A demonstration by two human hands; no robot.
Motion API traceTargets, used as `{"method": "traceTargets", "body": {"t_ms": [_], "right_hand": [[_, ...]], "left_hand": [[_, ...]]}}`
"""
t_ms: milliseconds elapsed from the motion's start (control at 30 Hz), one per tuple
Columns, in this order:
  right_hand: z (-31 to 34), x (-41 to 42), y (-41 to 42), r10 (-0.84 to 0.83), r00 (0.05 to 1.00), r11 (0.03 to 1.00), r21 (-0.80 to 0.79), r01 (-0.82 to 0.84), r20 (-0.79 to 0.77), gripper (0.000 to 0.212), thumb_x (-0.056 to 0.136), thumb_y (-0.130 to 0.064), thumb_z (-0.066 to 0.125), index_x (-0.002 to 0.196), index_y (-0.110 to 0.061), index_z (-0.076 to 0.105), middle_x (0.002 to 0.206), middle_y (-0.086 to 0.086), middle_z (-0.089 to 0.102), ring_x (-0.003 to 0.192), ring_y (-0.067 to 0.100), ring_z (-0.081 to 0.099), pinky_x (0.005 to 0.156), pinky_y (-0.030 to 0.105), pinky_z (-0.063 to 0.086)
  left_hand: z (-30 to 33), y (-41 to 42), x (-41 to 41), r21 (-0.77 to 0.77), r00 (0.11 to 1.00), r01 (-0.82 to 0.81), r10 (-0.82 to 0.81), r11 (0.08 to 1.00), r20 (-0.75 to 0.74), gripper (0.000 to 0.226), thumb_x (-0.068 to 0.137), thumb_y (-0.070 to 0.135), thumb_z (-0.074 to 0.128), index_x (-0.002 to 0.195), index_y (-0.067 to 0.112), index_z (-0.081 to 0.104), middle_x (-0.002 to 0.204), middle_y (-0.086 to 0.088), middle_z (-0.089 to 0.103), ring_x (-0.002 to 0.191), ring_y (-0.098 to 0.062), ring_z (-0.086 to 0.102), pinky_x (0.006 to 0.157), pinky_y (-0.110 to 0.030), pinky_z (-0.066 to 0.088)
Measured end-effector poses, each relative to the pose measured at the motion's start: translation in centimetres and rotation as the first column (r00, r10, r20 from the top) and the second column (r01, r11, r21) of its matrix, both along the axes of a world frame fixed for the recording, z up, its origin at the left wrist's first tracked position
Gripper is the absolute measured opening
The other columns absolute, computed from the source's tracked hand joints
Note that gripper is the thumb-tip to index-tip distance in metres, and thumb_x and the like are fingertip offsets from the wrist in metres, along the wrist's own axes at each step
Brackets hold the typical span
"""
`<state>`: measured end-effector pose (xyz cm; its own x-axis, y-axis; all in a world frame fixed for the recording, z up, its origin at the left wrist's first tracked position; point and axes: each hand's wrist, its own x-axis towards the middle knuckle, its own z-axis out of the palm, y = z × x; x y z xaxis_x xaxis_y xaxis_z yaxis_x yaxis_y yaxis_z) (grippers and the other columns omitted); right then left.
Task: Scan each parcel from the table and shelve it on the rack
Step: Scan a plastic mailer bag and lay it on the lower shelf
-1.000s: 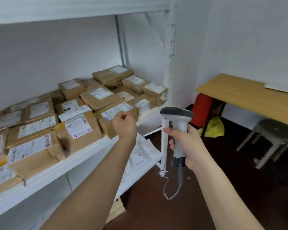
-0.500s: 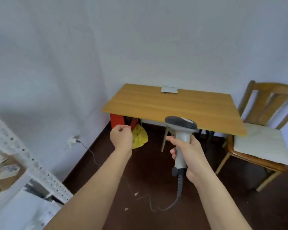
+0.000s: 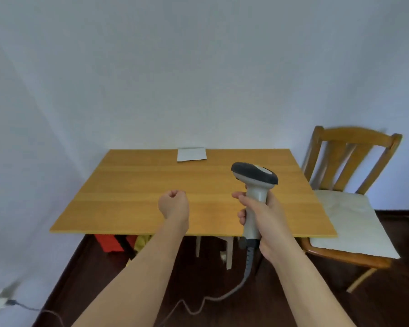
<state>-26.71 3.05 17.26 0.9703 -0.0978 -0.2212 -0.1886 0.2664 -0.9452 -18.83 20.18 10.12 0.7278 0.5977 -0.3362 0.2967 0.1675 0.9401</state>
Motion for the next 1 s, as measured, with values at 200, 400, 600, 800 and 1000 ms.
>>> {"method": "traceTargets", "body": {"t_ms": [200, 400, 600, 800, 1000], "right_hand": [[-1.6, 13.1, -2.8, -0.015, 1.0, 1.0, -0.002, 0.015, -0.021, 0.026, 0.094, -0.006, 0.06, 0.117, -0.019, 0.058, 0.104, 0.006, 0.073, 0.057, 0.014, 0.053, 0.056, 0.03, 0.047], [-3.7, 26.7, -4.6, 0.065, 0.992, 0.998, -0.002, -0.066, -0.109, 0.021, 0.094, -0.005, 0.059, 0.111, -0.018, 0.059, 0.105, 0.007, 0.073, 0.055, 0.013, 0.052, 0.055, 0.028, 0.046], [-4.1, 38.6, -3.5, 0.092, 0.989, 0.993, -0.063, -0.099, -0.118, 0.021, 0.093, -0.006, 0.059, 0.109, -0.019, 0.057, 0.109, 0.006, 0.071, 0.06, 0.014, 0.052, 0.059, 0.029, 0.047], [-7.2, 45.4, 0.3, 0.106, 0.982, 0.989, -0.086, -0.121, -0.156, 0.019, 0.093, -0.008, 0.061, 0.107, -0.021, 0.059, 0.107, 0.002, 0.072, 0.062, 0.012, 0.053, 0.062, 0.029, 0.047], [-11.7, 50.5, 4.1, 0.061, 0.972, 0.986, -0.137, -0.094, -0.227, 0.021, 0.094, -0.009, 0.061, 0.112, -0.02, 0.06, 0.106, -0.002, 0.073, 0.064, 0.013, 0.054, 0.063, 0.029, 0.049]], "left_hand": [[-2.2, -3.5, 13.5, -0.025, 0.999, 0.037, -0.037, 0.999, -0.014, 0.011, 0.093, 0.002, 0.049, 0.088, 0.003, 0.059, 0.071, -0.005, 0.048, 0.069, -0.022, 0.041, 0.057, -0.032, 0.034], [-6.5, -2.8, 24.4, -0.001, 0.985, -0.093, 0.092, 0.996, -0.145, 0.017, 0.094, 0.004, 0.05, 0.102, -0.002, 0.064, 0.072, -0.006, 0.05, 0.061, -0.02, 0.041, 0.054, -0.031, 0.033], [-7.3, -1.3, 32.5, 0.211, 0.986, 0.005, 0.031, 0.978, -0.166, 0.014, 0.09, -0.001, 0.049, 0.088, 0.006, 0.062, 0.078, -0.008, 0.057, 0.061, -0.018, 0.047, 0.049, -0.028, 0.036], [-11.8, 3.2, 38.5, 0.46, 0.959, 0.229, -0.118, 0.858, -0.258, 0.015, 0.088, 0.001, 0.053, 0.098, 0.009, 0.059, 0.103, -0.006, 0.057, 0.075, -0.013, 0.051, 0.058, -0.022, 0.038], [-18.9, 7.2, 45.8, 0.525, 0.748, 0.653, -0.354, 0.546, -0.562, 0.042, 0.091, 0.014, 0.054, 0.132, 0.006, 0.051, 0.156, -0.001, 0.023, 0.137, -0.022, 0.033, 0.103, -0.037, 0.041]]}}
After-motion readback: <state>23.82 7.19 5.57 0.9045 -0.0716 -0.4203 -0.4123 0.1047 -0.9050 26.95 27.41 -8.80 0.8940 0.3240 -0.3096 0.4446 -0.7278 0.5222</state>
